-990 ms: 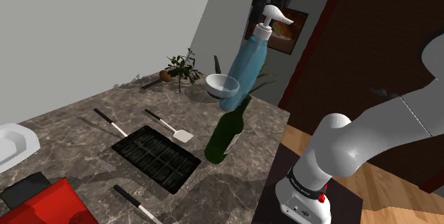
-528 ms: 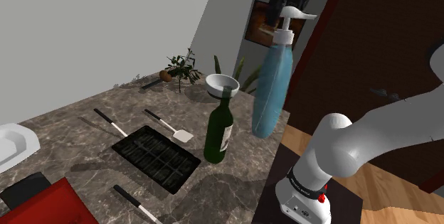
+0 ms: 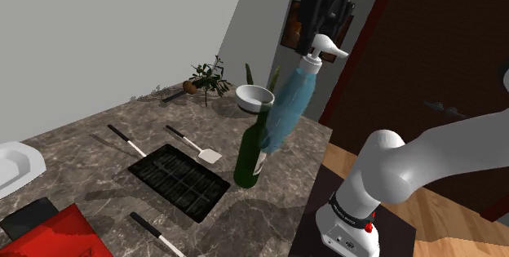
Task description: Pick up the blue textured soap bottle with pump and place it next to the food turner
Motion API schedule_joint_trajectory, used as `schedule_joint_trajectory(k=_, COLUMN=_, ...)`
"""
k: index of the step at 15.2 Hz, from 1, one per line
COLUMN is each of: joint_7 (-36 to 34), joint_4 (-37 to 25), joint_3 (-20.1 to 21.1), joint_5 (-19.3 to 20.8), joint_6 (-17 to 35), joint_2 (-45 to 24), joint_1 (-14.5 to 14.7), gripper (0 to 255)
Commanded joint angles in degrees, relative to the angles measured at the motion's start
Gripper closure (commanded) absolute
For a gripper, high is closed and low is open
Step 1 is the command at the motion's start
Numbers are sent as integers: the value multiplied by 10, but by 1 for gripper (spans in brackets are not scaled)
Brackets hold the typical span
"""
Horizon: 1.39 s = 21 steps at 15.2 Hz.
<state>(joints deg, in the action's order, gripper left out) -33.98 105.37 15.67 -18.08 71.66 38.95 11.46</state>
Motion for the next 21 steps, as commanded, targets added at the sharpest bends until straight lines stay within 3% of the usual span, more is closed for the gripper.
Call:
schedule_joint_trajectory(k=1, joint_7=5, joint_4=27, joint_3=0, joint_5=-1, joint_6=15, joint_2=12, joint_1=1, gripper=255)
schedule_joint_trajectory(k=21, joint_7=35, joint_4=238, joint_3=17, joint_5=-22, joint_6=143, joint_2=94, joint_1=12, gripper=255)
